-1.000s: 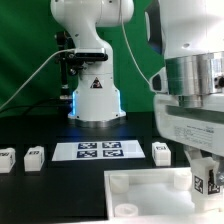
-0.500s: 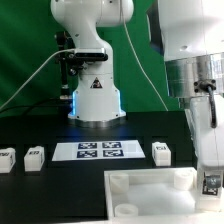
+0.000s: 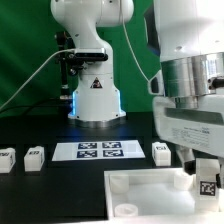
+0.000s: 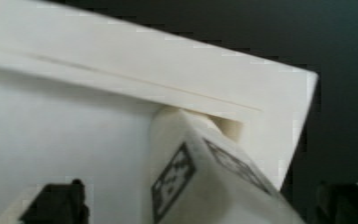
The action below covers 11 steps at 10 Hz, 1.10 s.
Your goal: Assemble one leg
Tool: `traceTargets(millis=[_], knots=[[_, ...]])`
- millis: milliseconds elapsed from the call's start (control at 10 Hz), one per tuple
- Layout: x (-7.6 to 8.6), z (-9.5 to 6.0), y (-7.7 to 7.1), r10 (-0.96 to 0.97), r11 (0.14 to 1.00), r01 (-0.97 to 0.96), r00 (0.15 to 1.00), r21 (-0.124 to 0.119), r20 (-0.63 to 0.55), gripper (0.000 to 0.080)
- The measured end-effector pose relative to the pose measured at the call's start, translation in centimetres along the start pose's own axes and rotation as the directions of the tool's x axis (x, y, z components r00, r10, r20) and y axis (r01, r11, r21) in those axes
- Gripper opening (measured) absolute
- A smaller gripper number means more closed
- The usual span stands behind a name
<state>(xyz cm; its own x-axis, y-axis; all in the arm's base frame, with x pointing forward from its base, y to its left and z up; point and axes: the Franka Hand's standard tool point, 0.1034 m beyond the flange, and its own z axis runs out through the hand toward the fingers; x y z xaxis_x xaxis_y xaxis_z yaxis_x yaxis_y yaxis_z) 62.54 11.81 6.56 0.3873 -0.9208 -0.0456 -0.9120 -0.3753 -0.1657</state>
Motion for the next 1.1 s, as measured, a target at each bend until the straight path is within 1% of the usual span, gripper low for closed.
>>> traceTargets(millis=[200, 300, 400, 500, 600, 700, 800, 900, 1000, 1100], knots=[[0.06, 0.04, 0.03, -0.178, 0.984, 0.178, 0.984, -0.001, 0.0, 0.0648], [0.14, 0.05, 0.06, -0.277, 0.961, 0.277, 0.961, -0.003, -0.002, 0.0649], [0.16, 0.05, 0.06, -0.398, 0.917, 0.398, 0.917, -0.009, -0.006, 0.0649], [-0.24, 0.04, -0.04, -0.567, 0.823, 0.566, 0.824, -0.034, 0.003, 0.0649], [-0.44, 0.01, -0.29, -0.621, 0.783, 0.621, 0.784, -0.039, 0.006, 0.0649], [-0.27, 0.02, -0.24, -0.597, 0.801, 0.597, 0.802, -0.038, 0.003, 0.0649], [-0.27, 0.02, -0.23, -0.598, 0.801, 0.597, 0.802, -0.039, 0.002, 0.0552], [-0.35, 0.04, -0.25, -0.541, 0.84, 0.541, 0.841, -0.035, 0.002, 0.0552], [-0.42, 0.08, -0.18, -0.453, 0.891, 0.452, 0.892, -0.035, 0.003, 0.0363], [-0.37, 0.1, -0.1, -0.39, 0.92, 0.39, 0.921, -0.036, 0.002, 0.0294]])
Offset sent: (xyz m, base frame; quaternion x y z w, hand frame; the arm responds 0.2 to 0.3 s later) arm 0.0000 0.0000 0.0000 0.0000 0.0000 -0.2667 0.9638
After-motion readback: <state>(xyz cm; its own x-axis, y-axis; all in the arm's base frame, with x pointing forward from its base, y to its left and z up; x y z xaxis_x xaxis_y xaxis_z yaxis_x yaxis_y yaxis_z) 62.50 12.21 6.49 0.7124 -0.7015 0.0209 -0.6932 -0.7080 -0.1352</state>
